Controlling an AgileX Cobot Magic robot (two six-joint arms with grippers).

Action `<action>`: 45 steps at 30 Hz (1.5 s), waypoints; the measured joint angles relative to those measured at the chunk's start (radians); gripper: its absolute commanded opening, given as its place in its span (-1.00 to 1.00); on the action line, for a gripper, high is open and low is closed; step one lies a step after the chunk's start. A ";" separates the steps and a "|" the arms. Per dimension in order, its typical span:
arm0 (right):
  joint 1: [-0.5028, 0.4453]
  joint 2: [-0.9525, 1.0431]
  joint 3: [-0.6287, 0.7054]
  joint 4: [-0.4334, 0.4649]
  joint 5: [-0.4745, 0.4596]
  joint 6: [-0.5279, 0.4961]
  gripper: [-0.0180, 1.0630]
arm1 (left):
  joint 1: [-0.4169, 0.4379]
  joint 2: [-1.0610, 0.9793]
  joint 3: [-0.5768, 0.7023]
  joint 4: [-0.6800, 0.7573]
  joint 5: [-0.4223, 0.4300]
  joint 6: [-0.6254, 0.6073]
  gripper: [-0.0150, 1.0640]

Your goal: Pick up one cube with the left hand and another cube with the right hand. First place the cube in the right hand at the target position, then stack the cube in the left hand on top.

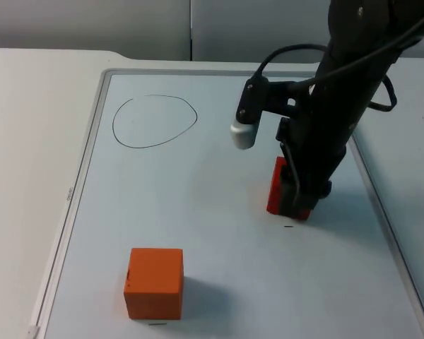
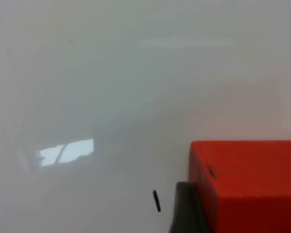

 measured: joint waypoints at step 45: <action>0.000 -1.661 0.404 -0.092 0.276 0.747 -0.97 | 0.000 0.000 -0.014 -0.150 -0.009 -0.027 0.96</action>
